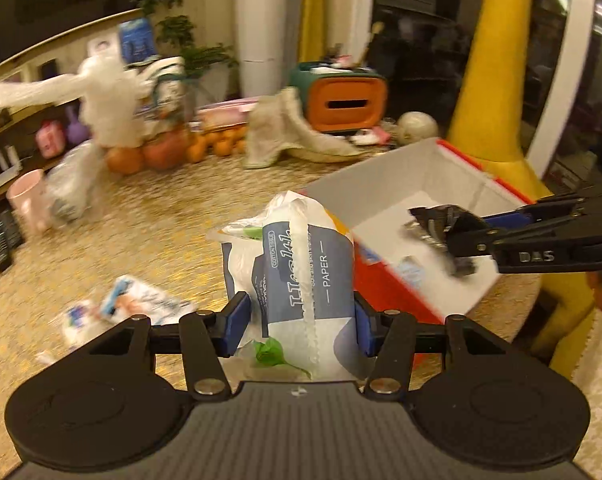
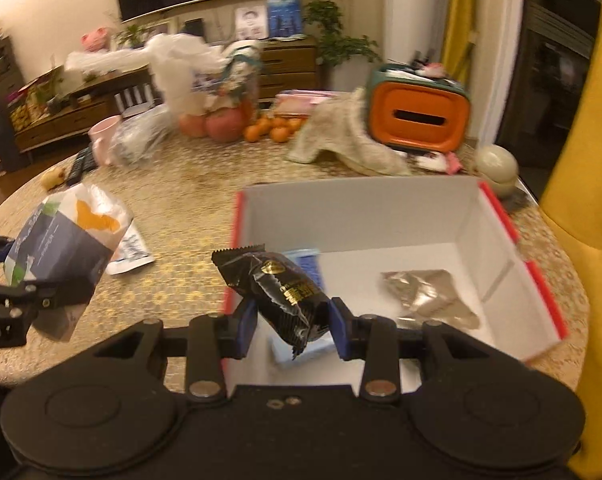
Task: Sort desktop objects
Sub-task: 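Carry the black packet and tissue pack with both tools into the shoebox, then open both tools to drop the black packet and tissue pack in the box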
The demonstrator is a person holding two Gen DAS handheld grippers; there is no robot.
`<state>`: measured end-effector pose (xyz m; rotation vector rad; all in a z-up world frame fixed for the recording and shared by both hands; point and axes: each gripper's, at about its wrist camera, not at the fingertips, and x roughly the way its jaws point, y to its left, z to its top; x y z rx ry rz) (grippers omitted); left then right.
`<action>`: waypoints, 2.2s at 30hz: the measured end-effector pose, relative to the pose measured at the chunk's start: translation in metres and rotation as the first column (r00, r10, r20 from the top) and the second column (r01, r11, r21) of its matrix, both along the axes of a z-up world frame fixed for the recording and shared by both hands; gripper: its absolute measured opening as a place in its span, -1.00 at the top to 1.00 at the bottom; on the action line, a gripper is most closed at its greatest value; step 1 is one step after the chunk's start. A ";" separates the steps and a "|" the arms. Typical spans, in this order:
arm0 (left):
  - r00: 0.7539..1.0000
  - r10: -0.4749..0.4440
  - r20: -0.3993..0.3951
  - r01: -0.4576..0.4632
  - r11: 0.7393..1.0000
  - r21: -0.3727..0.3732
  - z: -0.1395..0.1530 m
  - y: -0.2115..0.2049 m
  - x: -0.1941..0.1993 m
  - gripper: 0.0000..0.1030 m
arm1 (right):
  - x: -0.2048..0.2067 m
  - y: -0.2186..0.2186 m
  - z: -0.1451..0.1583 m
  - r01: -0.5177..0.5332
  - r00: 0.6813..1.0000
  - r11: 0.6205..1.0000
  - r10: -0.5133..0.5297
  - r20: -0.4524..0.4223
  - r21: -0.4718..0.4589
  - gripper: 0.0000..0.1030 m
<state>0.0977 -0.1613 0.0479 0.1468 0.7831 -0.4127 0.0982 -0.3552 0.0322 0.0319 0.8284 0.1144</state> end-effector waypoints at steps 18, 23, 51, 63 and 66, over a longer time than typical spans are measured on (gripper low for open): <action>0.979 -0.197 -0.043 0.199 0.979 0.049 -0.009 -0.117 0.052 -0.01 | 0.005 -0.084 -0.023 0.123 0.992 0.992 -0.124 -0.036 -0.014 0.27; 0.971 -0.228 -0.072 0.233 0.970 0.071 -0.026 -0.131 0.069 -0.01 | 0.013 -0.083 -0.032 0.100 0.993 0.994 -0.102 -0.055 -0.032 0.27; 0.946 -0.274 -0.174 0.304 0.936 0.180 -0.093 -0.162 0.109 -0.08 | 0.044 -0.070 -0.079 0.018 0.982 0.993 -0.041 -0.185 -0.120 0.20; 0.955 -0.269 -0.124 0.285 0.949 0.138 -0.072 -0.144 0.094 -0.45 | 0.025 -0.077 -0.056 0.010 0.990 0.996 -0.022 -0.140 -0.086 -0.10; 0.957 -0.271 -0.103 0.282 0.952 0.122 -0.061 -0.136 0.087 -0.45 | 0.021 -0.076 -0.049 0.007 0.992 0.997 -0.018 -0.128 -0.083 -0.10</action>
